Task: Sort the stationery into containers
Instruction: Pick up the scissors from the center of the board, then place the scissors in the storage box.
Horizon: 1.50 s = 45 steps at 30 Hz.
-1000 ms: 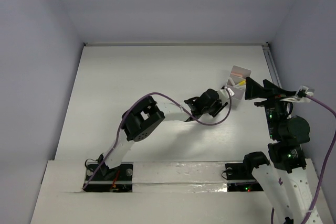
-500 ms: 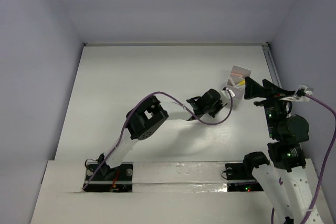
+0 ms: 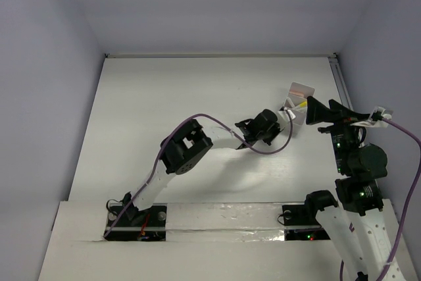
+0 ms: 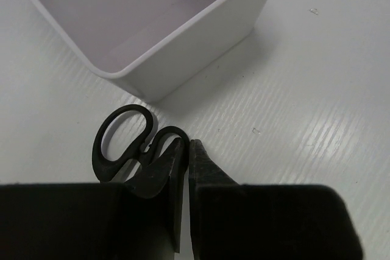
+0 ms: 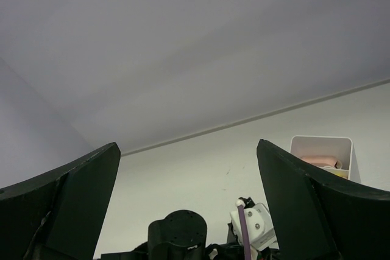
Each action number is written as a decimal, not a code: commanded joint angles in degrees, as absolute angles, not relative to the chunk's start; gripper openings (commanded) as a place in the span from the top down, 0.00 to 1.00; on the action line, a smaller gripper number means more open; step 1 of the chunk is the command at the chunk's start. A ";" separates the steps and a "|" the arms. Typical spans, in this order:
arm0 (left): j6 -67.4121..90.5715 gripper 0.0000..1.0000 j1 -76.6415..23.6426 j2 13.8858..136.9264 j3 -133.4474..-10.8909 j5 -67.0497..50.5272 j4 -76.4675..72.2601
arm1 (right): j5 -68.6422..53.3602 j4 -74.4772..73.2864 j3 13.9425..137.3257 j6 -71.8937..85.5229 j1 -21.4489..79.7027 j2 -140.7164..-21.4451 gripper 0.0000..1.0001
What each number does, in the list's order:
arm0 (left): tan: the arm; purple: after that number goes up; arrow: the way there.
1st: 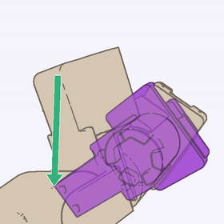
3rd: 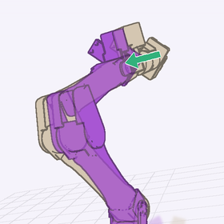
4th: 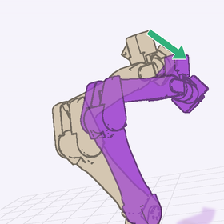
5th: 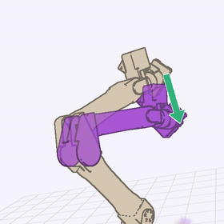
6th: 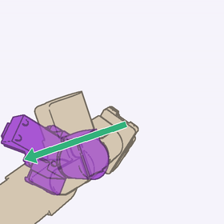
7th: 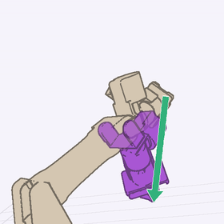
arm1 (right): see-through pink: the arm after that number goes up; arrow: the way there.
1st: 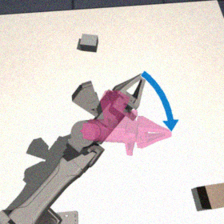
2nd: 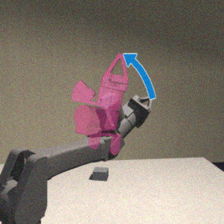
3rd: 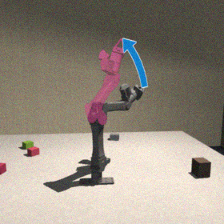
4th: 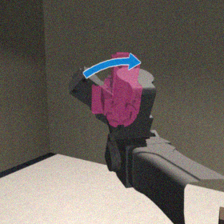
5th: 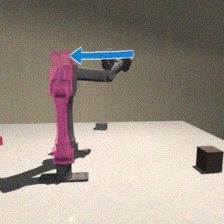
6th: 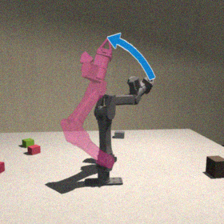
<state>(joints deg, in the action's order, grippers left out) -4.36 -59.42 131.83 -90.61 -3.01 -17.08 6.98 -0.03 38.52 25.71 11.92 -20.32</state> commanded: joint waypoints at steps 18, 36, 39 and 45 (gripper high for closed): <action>9.13 1.00 -58.10 104.06 -71.54 -21.08 -35.58 | 6.94 0.53 40.34 25.31 11.51 -20.48 0.00; 55.55 1.00 -50.80 133.58 -96.31 -53.61 -84.03 | 8.09 0.35 40.25 24.79 11.51 -19.42 0.00; 55.72 1.00 -50.80 135.08 -99.04 -53.96 -83.41 | 8.00 0.44 40.17 24.87 11.51 -19.60 0.00; 55.72 1.00 -50.80 137.71 -104.31 -54.58 -81.83 | 7.91 0.70 40.17 24.87 11.51 -19.95 0.00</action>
